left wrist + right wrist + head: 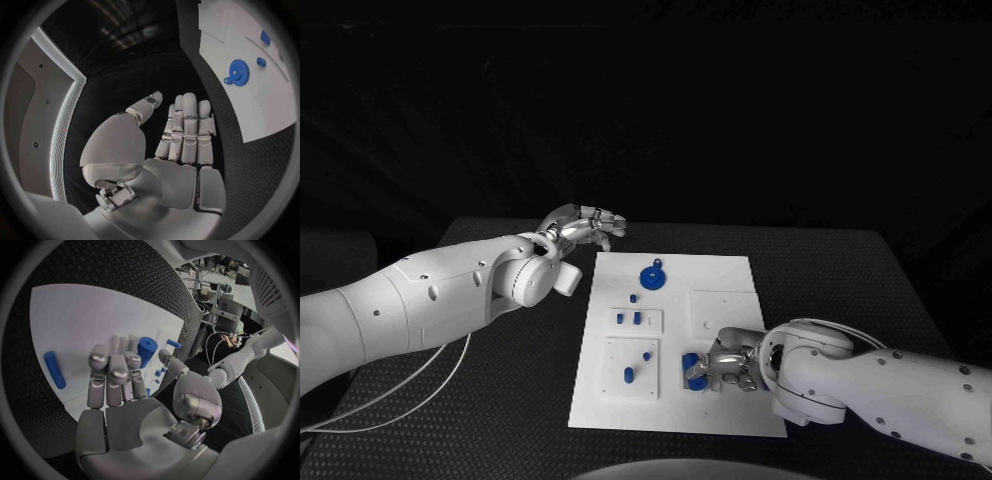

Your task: Assemble the parts on the task board

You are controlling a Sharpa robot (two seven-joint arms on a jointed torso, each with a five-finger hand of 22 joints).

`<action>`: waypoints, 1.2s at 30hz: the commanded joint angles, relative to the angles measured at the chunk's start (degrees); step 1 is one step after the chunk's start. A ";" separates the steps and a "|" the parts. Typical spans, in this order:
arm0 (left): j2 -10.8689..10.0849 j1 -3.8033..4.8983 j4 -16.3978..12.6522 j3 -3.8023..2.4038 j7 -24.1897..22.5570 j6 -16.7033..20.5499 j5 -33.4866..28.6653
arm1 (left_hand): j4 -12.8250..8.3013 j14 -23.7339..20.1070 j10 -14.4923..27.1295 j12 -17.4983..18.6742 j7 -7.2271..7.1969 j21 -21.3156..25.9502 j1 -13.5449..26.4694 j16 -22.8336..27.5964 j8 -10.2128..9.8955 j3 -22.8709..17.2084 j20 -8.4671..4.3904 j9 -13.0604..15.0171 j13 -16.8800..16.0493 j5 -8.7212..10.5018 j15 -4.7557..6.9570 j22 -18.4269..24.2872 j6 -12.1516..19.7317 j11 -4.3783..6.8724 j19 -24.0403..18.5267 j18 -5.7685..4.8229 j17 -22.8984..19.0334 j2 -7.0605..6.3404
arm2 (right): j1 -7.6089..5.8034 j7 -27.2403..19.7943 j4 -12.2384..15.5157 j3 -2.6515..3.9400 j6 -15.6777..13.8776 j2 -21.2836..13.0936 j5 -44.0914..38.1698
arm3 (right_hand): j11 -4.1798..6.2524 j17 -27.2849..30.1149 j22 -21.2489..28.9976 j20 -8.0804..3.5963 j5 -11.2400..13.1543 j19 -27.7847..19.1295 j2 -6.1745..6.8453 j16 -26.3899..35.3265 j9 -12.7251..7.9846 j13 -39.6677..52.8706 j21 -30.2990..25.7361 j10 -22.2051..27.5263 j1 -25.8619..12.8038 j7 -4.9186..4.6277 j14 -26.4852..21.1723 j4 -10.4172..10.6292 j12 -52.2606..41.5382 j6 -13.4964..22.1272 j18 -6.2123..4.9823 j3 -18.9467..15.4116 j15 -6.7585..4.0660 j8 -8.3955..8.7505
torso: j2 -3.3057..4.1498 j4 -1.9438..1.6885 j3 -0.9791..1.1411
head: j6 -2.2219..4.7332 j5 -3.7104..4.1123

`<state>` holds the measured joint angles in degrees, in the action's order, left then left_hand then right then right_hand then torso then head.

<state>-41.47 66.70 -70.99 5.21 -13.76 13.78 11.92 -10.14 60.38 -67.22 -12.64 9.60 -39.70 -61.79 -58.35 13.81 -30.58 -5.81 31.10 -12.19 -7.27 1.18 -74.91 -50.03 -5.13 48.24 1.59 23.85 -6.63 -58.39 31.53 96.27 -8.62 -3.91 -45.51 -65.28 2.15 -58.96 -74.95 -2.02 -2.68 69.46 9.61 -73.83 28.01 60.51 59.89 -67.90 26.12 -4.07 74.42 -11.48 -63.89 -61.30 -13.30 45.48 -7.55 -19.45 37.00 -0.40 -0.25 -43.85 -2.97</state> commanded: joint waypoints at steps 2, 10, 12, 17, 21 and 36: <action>-0.01 0.04 -0.12 -0.03 -0.18 -0.75 -0.28 | 0.47 0.22 0.41 0.34 0.15 0.21 0.45 0.28 0.25 0.00 -0.76 -0.04 -0.07 0.12 -0.24 -0.13 0.18 -0.12 0.42 0.66 0.10 0.00 | 0.06 -2.62 0.67 0.01 1.55 -1.14 -0.45 | -0.11 -0.03 -0.16 -0.03 -0.12 0.13 2.72 0.33 0.04 0.20 0.11 -0.08 0.51 -0.27 0.23 -1.17 0.33 0.19 -1.70 -3.18 -0.27 -0.14 | -0.01 0.03 0.01 | 0.01 -0.09; -0.02 0.04 -0.15 -0.03 -0.21 -0.75 -0.28 | 0.51 0.21 0.42 0.34 0.16 0.23 0.48 0.29 0.24 0.00 -0.76 -0.05 -0.08 0.12 -0.24 -0.14 0.22 -0.11 0.41 0.67 0.11 -0.01 | 0.03 -3.62 1.47 0.06 2.57 -2.62 -0.30 | -0.01 -0.06 0.50 -0.77 -0.16 -0.48 2.56 0.79 0.05 0.69 -0.53 0.14 2.48 -0.13 0.10 -3.65 0.89 0.63 -1.70 -10.50 -0.44 -0.20 | 0.01 -0.65 -0.09 | 0.06 0.47; -0.04 0.04 -0.14 -0.03 -0.19 -0.75 -0.28 | 0.52 0.21 0.42 0.34 0.16 0.23 0.48 0.30 0.24 0.00 -0.76 -0.05 -0.08 0.12 -0.24 -0.14 0.23 -0.11 0.41 0.67 0.11 -0.01 | 0.03 -3.93 1.59 0.10 2.85 -2.86 -0.29 | 0.02 -0.10 0.57 -0.85 -0.16 -0.59 2.03 0.85 0.03 0.79 -0.58 0.17 2.53 -0.12 0.07 -4.23 1.00 0.65 -1.70 -11.72 -0.46 -0.20 | 0.01 -0.65 -0.08 | 0.10 0.47; -0.04 0.04 -0.12 -0.02 -0.18 -0.78 -0.28 | 0.55 0.21 0.42 0.34 0.17 0.24 0.50 0.31 0.24 -0.01 -0.76 -0.06 -0.08 0.12 -0.24 -0.16 0.25 -0.11 0.41 0.67 0.12 -0.01 | -0.17 -4.44 1.89 0.25 3.84 -3.59 -0.18 | 0.06 -0.20 0.71 -1.08 -0.18 -0.78 1.53 0.97 -0.11 1.05 -0.64 0.13 4.39 -0.08 0.06 -5.05 1.21 0.65 -1.70 -13.68 -0.51 -0.16 | 0.01 -0.68 -0.09 | 0.13 0.45; -0.01 0.04 -0.14 -0.02 -0.18 -0.77 -0.28 | 0.56 0.21 0.42 0.33 0.17 0.25 0.49 0.31 0.24 -0.02 -0.77 -0.06 -0.08 0.11 -0.24 -0.16 0.26 -0.11 0.41 0.68 0.13 -0.01 | -0.19 -4.08 1.63 0.26 4.06 -3.46 -0.44 | 0.08 -0.29 0.72 -1.21 -0.21 -0.83 0.69 1.01 -0.18 1.24 -0.54 0.04 7.97 -0.05 0.10 -5.25 1.30 0.61 -1.70 -14.30 -0.53 -0.18 | 0.01 -0.69 -0.11 | 0.15 0.43; -0.11 0.04 -0.23 -0.02 -0.06 -0.94 -0.28 | 0.67 0.21 0.43 0.33 0.18 0.28 0.55 0.34 0.25 -0.02 -0.76 -0.07 -0.09 0.12 -0.24 -0.20 0.29 -0.11 0.42 0.68 0.16 0.00 | -0.19 -2.72 0.69 0.26 2.15 -1.99 -1.79 | -0.07 -0.47 0.97 -0.52 -0.12 -0.78 -7.65 1.17 -0.69 1.45 -0.43 -0.65 16.37 -0.17 0.31 -2.75 1.77 -0.04 -1.59 -10.13 -0.26 -0.15 | 0.02 -0.76 -0.18 | -0.15 0.28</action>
<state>-41.62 66.70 -71.03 5.23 -13.56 13.66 11.92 -9.84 60.38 -67.13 -12.64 9.58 -39.70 -61.80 -58.35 13.81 -30.58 -5.81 31.10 -12.22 -7.27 1.18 -74.93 -50.03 -5.22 48.23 1.23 23.93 -6.62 -58.60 28.45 97.01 -8.37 -1.49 -47.63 -66.16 2.03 -59.37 -74.04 -2.89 -2.67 68.66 2.48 -72.85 27.38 61.89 59.44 -68.18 42.48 -4.21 74.72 -14.14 -62.33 -61.12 -13.30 35.13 -7.65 -19.45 37.01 -1.15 -0.41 -43.96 -2.62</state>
